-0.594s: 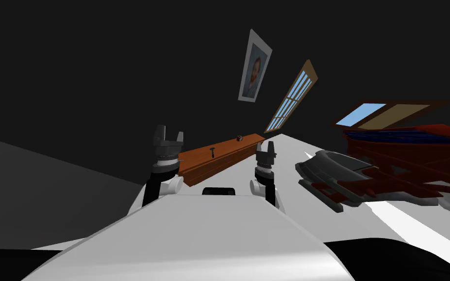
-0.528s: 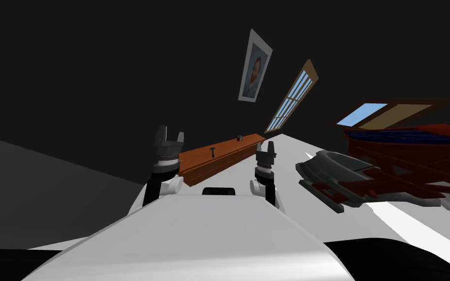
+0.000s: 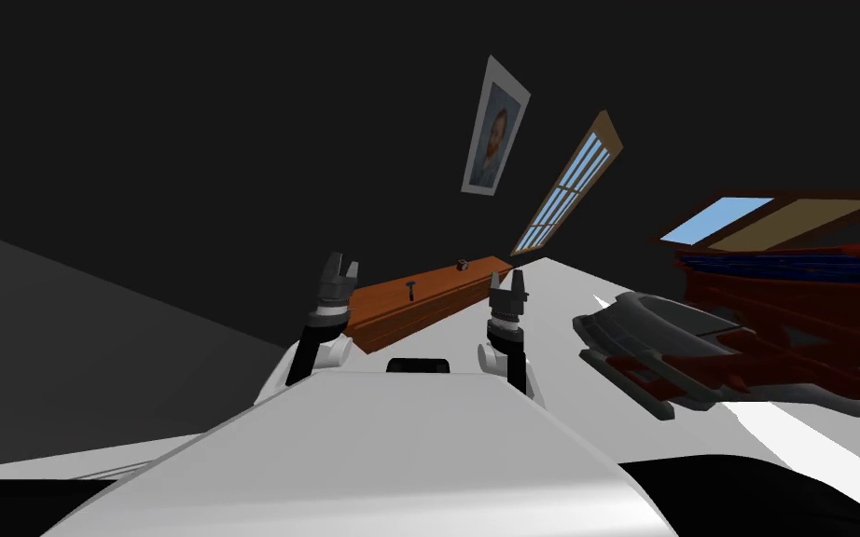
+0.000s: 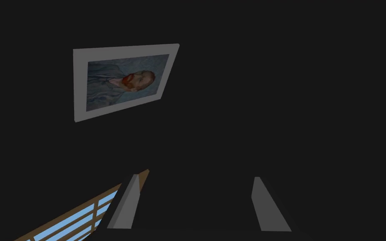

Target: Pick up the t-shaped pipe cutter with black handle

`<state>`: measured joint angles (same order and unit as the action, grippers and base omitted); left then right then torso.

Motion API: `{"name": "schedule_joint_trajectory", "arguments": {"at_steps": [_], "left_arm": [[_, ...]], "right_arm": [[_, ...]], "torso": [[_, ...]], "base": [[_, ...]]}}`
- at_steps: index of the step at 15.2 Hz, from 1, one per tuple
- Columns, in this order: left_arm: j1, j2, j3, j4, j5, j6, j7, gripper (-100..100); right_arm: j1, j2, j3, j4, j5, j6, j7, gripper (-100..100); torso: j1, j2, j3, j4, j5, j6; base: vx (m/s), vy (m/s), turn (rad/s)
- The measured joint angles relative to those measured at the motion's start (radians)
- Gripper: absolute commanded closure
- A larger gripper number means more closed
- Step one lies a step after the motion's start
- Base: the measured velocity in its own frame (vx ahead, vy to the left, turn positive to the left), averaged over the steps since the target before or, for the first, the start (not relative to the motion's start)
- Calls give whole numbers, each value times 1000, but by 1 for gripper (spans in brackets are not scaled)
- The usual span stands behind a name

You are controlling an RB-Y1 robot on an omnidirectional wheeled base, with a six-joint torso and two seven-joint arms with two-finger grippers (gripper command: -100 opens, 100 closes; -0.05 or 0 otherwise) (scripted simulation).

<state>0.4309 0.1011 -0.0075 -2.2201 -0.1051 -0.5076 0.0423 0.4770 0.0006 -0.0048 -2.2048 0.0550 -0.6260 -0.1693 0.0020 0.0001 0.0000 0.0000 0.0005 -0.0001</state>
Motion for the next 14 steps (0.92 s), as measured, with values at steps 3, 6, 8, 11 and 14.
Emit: {"name": "schedule_joint_trajectory", "arguments": {"at_steps": [3, 6, 8, 11, 14], "left_arm": [[-15, 13, 9, 59, -6, -10, -34, -100], [-30, 19, 14, 133, -14, -28, -74, -100], [-37, 30, 21, 175, -17, -32, -99, -100], [-47, 32, 20, 233, -27, -41, -141, -100], [-66, 39, 26, 294, -32, -48, -173, -100]], "right_arm": [[0, 0, 0, 0, 0, 0, 0, 0], [0, 0, 0, 0, 0, 0, 0, 0], [0, 0, 0, 0, 0, 0, 0, 0], [0, 0, 0, 0, 0, 0, 0, 0], [0, 0, 0, 0, 0, 0, 0, 0]], "torso": [[0, -1, 0, 0, 0, 0], [-1, -1, -1, 0, 0, 0], [-1, -1, -1, 0, 0, 0], [-1, -1, -1, 0, 0, 0], [-2, -1, -1, 0, 0, 0]], "base": [[5, 16, 53], [7, 13, 55], [11, 7, 53], [13, 3, 41], [14, -4, 30]]}}
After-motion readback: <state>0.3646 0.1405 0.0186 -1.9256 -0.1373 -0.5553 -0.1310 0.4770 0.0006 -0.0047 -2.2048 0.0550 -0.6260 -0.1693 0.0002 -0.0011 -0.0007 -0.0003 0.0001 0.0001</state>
